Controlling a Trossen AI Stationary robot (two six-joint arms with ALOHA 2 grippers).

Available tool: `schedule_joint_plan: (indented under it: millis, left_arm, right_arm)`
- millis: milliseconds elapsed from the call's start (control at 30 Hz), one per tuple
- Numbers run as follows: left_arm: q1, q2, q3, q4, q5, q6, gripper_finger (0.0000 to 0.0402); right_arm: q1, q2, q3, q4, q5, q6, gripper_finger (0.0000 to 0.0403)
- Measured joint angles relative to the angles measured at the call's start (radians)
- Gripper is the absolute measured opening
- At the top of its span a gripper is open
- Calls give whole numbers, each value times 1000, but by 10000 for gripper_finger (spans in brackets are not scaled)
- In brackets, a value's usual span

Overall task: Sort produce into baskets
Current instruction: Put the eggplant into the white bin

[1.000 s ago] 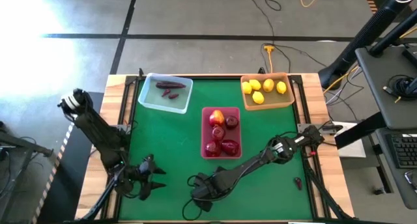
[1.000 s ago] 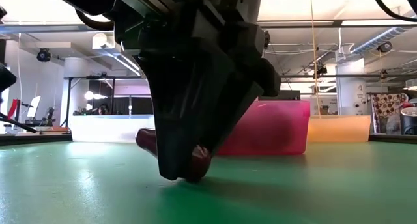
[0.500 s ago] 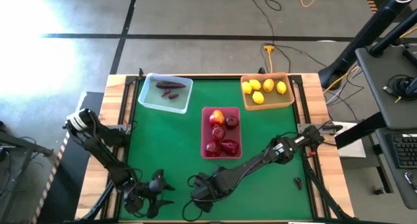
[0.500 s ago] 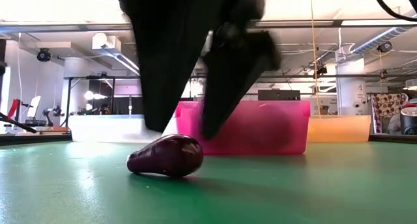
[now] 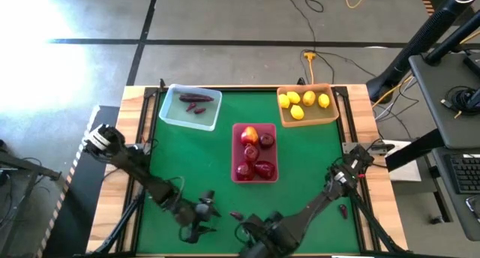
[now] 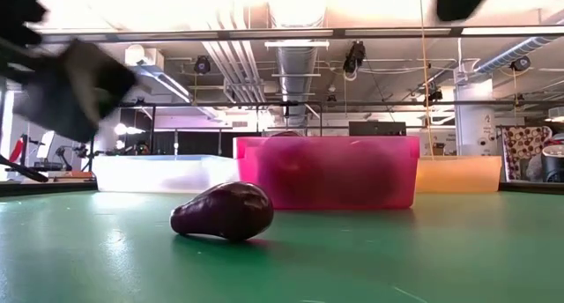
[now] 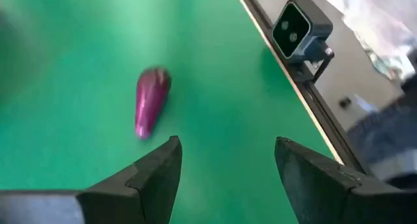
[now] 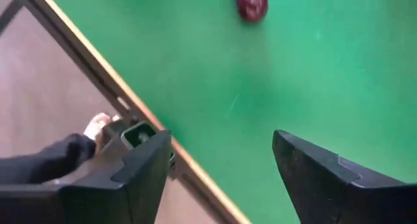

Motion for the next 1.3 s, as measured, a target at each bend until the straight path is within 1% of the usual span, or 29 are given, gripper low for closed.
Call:
schedule_joint_plan:
  millis: [67, 133, 233, 367, 500, 600, 733, 900, 967, 1033, 1233, 1300]
  left_arm:
    - [44, 29, 38, -4, 81, 69, 229]
    - [71, 48, 71, -33, 110, 95, 229]
    - [98, 68, 116, -79, 115, 108, 229]
    - [135, 99, 159, -78, 118, 148, 229]
    - [177, 120, 177, -79, 108, 164, 229]
    - [191, 152, 181, -78, 101, 208, 229]
    - [191, 213, 180, -37, 103, 235, 229]
    - [191, 288, 180, 67, 101, 183, 226]
    - [191, 303, 180, 97, 102, 156, 216]
    - [191, 310, 180, 102, 97, 124, 198]
    - [192, 312, 180, 99, 85, 107, 109]
    - [192, 299, 180, 70, 89, 105, 79]
  right_arm:
    - [19, 4, 0, 5, 13, 47, 249]
    - [35, 6, 0, 5, 23, 78, 241]
    - [53, 7, 0, 5, 23, 97, 230]
    - [66, 7, 0, 1, 22, 99, 221]
    - [66, 7, 0, -3, 23, 62, 215]
    - [66, 7, 0, -6, 23, 11, 215]
    - [65, 6, 0, -42, 23, -48, 214]
    - [65, 0, 0, -75, 22, -86, 214]
    - [65, -1, 0, -85, 23, -86, 214]
    - [65, -1, 0, -86, 22, -86, 215]
    - [64, -2, 0, -85, 22, -81, 215]
    - [63, -6, -1, -86, 20, -60, 214]
